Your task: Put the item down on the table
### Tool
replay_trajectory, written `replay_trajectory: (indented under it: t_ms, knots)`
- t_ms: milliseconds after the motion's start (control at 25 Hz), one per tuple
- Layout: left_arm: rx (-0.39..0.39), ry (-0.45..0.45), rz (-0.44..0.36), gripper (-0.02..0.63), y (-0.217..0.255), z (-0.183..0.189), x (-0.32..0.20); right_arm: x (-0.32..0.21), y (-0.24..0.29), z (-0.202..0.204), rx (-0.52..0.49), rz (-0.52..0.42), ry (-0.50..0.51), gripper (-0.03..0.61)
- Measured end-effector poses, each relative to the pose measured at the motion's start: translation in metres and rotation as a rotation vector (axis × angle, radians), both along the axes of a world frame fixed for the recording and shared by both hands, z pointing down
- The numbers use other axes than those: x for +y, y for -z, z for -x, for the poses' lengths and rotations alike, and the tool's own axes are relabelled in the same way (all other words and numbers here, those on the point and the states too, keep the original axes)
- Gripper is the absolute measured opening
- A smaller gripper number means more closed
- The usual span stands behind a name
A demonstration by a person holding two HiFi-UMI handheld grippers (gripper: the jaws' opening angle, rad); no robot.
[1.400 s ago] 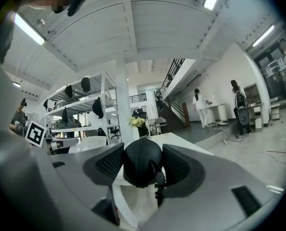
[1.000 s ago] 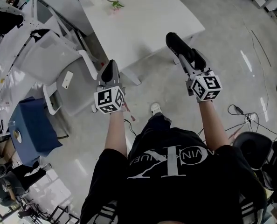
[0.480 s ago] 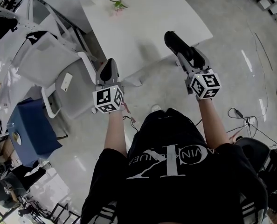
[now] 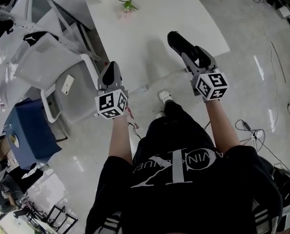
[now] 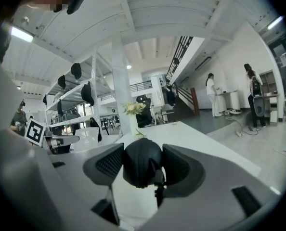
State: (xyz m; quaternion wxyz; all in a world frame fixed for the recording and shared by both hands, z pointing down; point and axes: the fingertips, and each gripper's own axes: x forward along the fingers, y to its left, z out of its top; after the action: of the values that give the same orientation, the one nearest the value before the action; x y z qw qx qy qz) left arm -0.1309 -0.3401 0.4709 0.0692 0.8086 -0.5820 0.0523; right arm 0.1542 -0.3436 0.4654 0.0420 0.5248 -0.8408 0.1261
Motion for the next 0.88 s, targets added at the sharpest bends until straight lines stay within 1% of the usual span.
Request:
replay_trajectory:
  t_ms: [240,480,760,880]
  knots:
    - [0.013,0.036,0.014,0.012,0.0,0.007,-0.033,-0.049,-0.008,0.02,-0.002,0.041,0.056,0.25]
    - [0.011,0.058,0.046,0.012,-0.011,0.013,-0.05,-0.075,-0.025,0.046,-0.021,0.095,0.128,0.25]
    - [0.006,0.07,0.076,0.011,-0.024,0.014,-0.058,-0.081,-0.045,0.097,-0.078,0.175,0.305,0.25]
    - [0.006,0.079,0.087,0.012,-0.03,0.016,-0.06,-0.084,-0.051,0.113,-0.1,0.199,0.359,0.25]
